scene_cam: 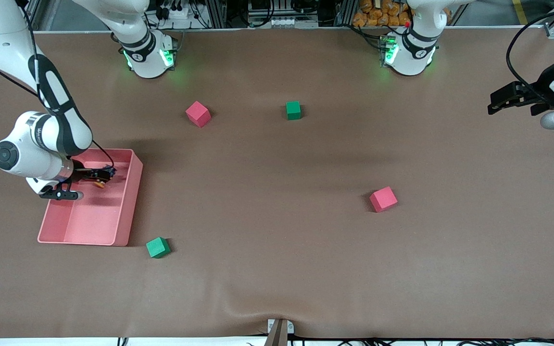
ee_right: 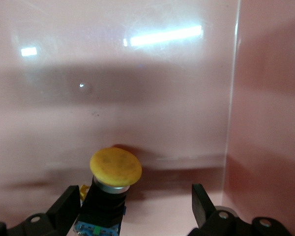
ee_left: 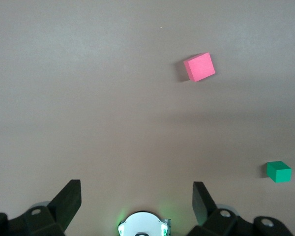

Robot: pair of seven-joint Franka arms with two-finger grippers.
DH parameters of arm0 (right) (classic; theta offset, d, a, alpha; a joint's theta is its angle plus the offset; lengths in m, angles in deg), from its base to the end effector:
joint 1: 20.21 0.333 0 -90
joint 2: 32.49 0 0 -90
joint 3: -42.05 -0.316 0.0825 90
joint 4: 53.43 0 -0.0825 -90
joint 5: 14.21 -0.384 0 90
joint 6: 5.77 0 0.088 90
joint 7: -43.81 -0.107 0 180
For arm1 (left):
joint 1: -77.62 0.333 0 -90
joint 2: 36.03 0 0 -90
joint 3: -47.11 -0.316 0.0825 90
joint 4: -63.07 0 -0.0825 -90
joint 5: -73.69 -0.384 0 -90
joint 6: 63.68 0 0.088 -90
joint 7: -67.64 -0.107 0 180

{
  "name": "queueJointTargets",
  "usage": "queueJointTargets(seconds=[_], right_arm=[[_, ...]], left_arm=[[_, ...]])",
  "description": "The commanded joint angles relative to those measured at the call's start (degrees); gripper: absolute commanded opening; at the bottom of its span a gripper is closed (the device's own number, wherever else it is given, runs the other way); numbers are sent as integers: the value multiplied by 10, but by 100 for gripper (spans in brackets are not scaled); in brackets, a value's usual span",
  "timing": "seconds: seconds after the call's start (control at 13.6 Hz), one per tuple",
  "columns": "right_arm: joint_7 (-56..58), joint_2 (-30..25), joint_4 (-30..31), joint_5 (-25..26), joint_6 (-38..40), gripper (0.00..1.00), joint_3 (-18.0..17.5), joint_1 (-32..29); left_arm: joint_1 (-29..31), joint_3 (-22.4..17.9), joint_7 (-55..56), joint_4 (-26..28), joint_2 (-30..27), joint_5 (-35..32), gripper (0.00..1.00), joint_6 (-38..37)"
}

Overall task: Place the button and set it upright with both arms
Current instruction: 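Close the right gripper on the button's blue base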

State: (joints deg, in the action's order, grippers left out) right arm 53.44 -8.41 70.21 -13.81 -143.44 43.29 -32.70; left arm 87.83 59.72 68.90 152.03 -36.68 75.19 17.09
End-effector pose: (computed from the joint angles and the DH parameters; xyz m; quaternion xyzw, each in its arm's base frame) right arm 0.5314 -0.1301 0.1866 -0.9956 0.0323 0.0871 0.0113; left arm 0.5330 -0.0262 0.6260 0.9977 -0.0111 -0.0662 0.0097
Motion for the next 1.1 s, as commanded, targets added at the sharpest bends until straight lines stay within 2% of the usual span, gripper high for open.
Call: queueJointTargets(seconds=[0.0,1.03], right_arm=[[12,-4,5,13,4,100,-9,-12],[37,-2,5,13,4,100,-9,-23]], left_arm=[[9,3,-14,-4,-8,2,100,-17],[7,8,-14,-2,-9,2,100,-18]])
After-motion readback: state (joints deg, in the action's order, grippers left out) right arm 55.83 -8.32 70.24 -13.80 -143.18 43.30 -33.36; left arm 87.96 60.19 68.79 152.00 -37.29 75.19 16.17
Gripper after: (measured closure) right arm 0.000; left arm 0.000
